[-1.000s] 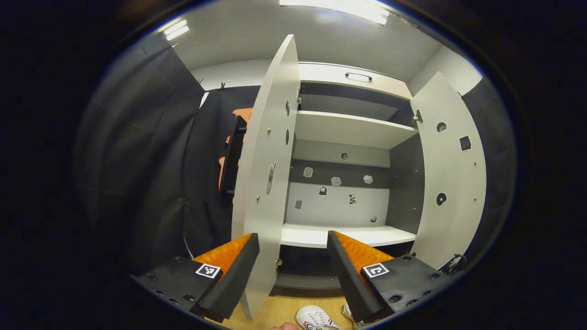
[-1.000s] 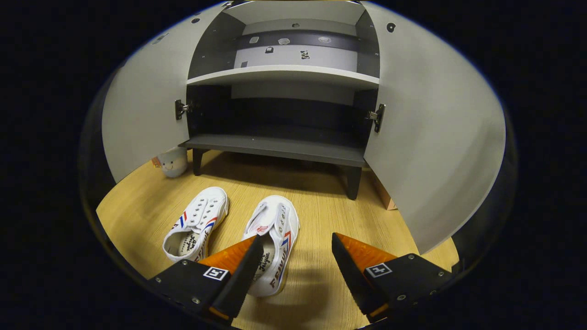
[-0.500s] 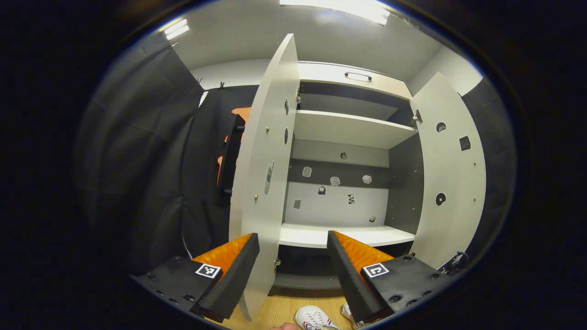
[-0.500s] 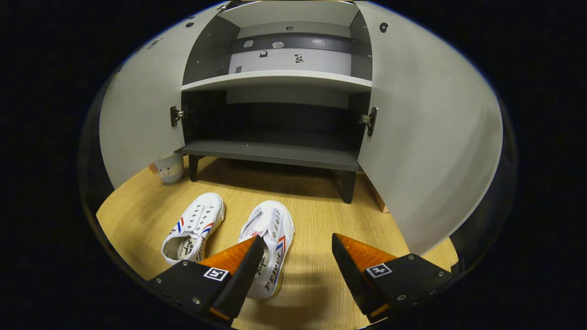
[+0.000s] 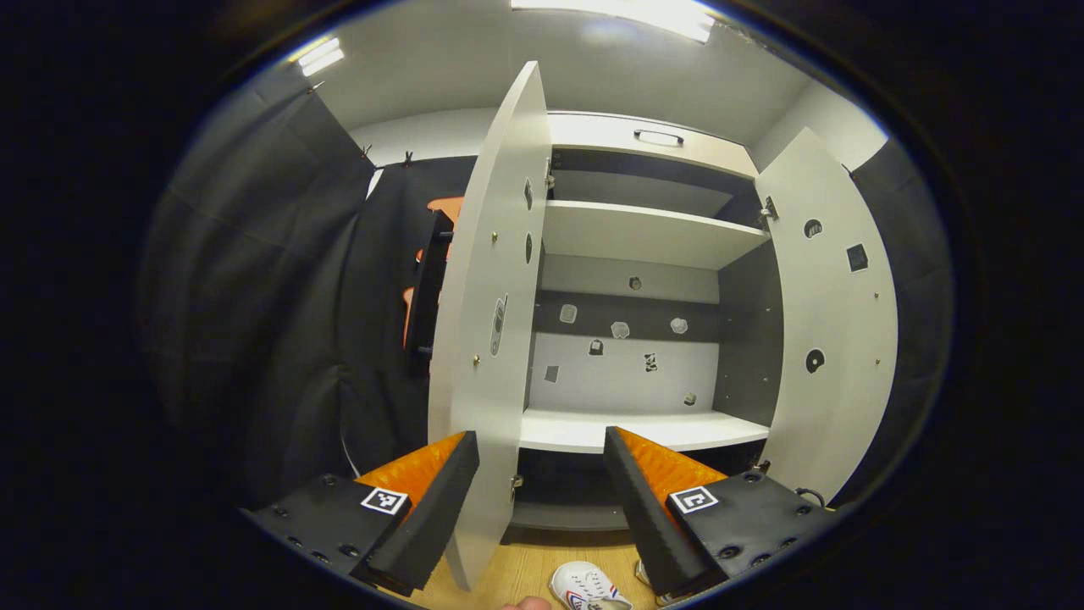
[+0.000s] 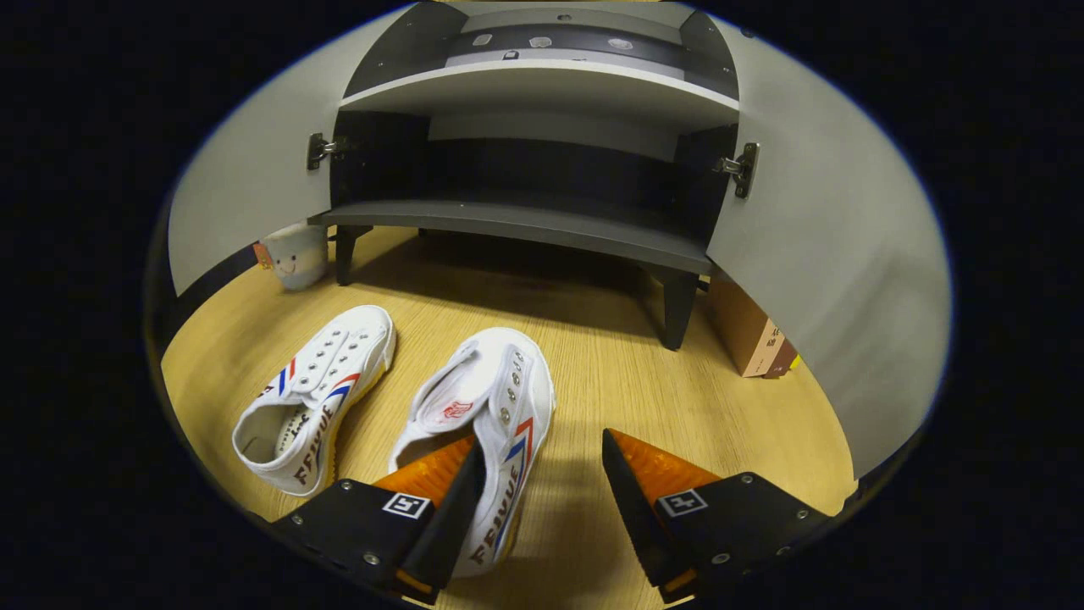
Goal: Grab one shoe with the right hand and put it into the shoe cabinet, grab the other shoe with the left hand and put it into the shoe cabinet; then close the right door with the right hand and the left door with the left hand.
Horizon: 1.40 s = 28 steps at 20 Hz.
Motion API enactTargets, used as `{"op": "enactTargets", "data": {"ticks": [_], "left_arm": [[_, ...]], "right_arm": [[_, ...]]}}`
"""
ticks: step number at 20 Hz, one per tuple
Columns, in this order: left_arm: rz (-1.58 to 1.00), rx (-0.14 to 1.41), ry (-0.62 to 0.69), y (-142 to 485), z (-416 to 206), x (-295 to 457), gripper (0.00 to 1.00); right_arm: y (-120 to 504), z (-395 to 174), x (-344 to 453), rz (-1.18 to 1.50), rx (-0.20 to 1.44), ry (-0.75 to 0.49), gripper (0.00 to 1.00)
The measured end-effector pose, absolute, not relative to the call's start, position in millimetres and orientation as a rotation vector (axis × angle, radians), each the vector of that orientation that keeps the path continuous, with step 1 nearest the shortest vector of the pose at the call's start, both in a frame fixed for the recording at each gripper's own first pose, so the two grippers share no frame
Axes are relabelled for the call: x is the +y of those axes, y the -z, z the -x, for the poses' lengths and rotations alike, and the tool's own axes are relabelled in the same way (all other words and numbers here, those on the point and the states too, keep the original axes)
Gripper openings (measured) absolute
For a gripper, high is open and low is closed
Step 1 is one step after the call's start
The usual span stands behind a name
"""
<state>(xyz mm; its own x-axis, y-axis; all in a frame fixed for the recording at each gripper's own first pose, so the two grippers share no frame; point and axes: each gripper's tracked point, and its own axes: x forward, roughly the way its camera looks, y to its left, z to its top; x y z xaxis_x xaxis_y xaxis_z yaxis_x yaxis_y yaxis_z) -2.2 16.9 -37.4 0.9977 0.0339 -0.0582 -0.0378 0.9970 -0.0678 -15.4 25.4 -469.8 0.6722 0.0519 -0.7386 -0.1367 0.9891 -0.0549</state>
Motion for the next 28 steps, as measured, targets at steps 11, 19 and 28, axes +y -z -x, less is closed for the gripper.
{"op": "enactTargets", "data": {"ticks": [11, 19, 28], "left_arm": [[0.051, 0.076, -0.029, 42, 9, 11, 0.96], [0.044, 0.081, -0.010, 46, 15, 2, 0.96], [0.098, 0.069, 0.014, 55, 14, -1, 0.96]], "right_arm": [[494, -13, 24, 0.060, 0.797, -0.098, 0.10], [445, -17, 31, 0.032, 0.673, -0.107, 0.00], [230, -33, 24, -0.066, 0.410, -0.047, 0.00]]}}
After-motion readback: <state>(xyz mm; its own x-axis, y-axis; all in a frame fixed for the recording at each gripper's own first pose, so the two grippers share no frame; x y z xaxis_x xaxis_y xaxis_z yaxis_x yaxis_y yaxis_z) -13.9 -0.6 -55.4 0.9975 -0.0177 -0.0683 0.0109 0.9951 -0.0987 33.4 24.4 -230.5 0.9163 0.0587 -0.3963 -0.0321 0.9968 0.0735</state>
